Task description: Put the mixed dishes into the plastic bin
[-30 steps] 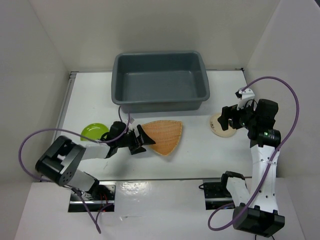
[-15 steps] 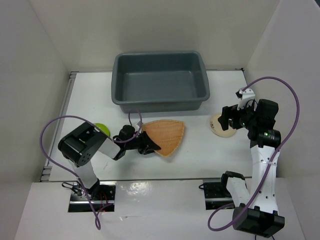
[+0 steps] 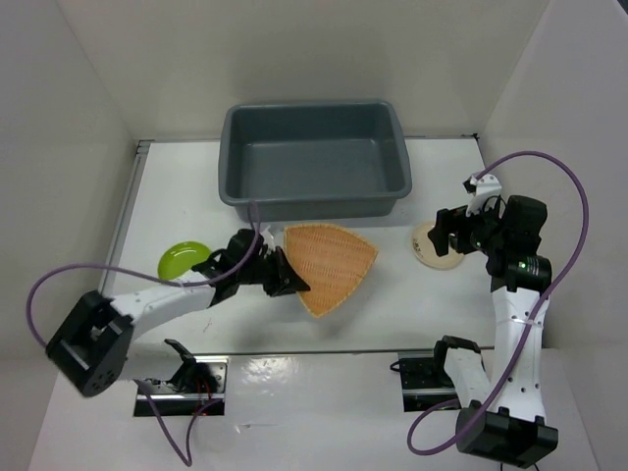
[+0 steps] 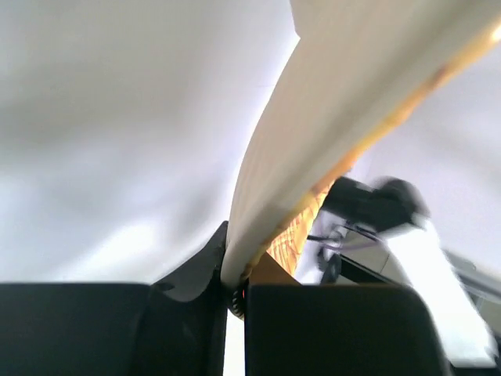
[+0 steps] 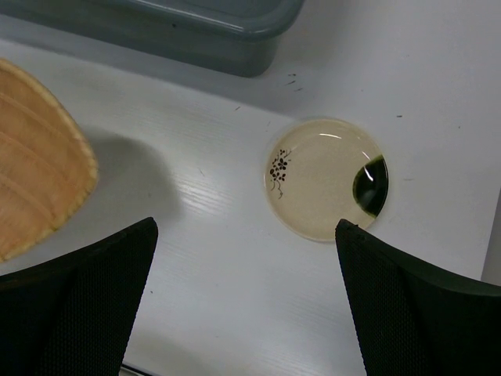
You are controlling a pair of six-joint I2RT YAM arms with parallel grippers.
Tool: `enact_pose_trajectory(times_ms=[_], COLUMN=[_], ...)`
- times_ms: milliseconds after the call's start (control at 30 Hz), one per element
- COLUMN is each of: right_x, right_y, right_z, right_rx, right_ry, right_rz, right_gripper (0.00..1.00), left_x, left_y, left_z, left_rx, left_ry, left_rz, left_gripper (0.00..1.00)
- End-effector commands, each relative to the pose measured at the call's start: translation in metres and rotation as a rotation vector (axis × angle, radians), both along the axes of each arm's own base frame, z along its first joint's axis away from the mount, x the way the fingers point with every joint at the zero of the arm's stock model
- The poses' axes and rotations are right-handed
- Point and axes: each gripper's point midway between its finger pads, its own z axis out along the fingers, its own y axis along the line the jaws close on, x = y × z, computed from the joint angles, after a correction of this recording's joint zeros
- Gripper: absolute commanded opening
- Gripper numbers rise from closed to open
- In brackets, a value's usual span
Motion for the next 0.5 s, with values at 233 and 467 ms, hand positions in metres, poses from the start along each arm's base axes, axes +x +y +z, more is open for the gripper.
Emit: enact_pose_trajectory(times_ms=[233,467], right_x=[-0.006,-0.011], right_y=[0.002,0.004], right_z=[0.02,0.023], right_rx=[-0.017,-0.022], right_ry=[-0.089,-0.11], right_rz=[0.002,0.002], right_gripper=[0.98,0.98], left_x=[0.102,0.214], left_y=[-0.008,-0.02], left_z=[0.246,0.266], left_rx=[-0.257,-0.324], left_ry=[-0.351,-0.363], left_rz=[-0.01,0.076], left_gripper=[0.0,0.0])
